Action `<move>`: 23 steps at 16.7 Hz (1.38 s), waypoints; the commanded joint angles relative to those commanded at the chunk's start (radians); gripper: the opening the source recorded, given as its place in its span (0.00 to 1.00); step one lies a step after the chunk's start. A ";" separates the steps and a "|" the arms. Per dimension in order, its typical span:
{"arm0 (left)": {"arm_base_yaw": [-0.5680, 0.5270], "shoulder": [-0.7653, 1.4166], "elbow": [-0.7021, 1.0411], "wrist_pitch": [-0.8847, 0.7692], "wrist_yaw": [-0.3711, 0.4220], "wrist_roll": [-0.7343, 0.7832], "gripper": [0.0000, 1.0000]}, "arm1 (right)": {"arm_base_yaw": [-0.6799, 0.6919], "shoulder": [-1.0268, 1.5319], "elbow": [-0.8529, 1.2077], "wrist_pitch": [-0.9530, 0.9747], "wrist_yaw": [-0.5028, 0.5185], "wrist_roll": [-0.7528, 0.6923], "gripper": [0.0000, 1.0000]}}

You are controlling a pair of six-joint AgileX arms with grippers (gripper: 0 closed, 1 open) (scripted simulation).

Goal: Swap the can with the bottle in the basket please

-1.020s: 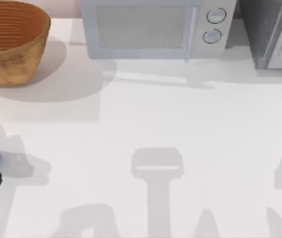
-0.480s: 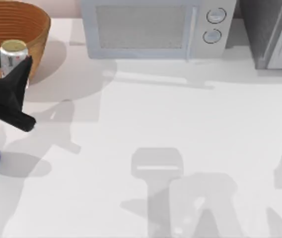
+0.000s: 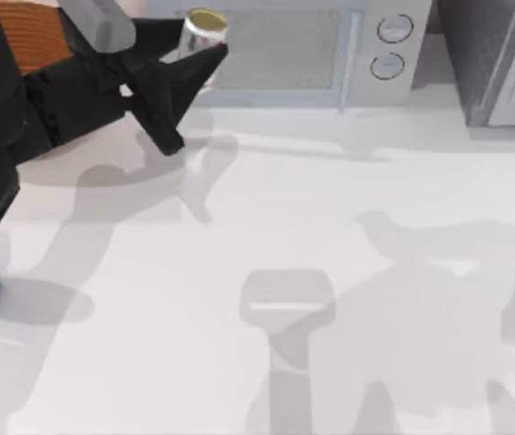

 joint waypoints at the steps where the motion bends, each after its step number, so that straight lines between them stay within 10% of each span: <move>1: -0.013 0.092 0.045 0.049 0.045 0.000 0.00 | 0.000 0.000 0.000 0.000 0.000 0.000 1.00; 12: -0.094 0.827 0.367 0.434 0.414 -0.008 0.00 | 0.000 0.000 0.000 0.000 0.000 0.000 1.00; 23: -0.105 0.963 0.419 0.504 0.489 -0.015 0.00 | 0.000 0.000 0.000 0.000 0.000 0.000 1.00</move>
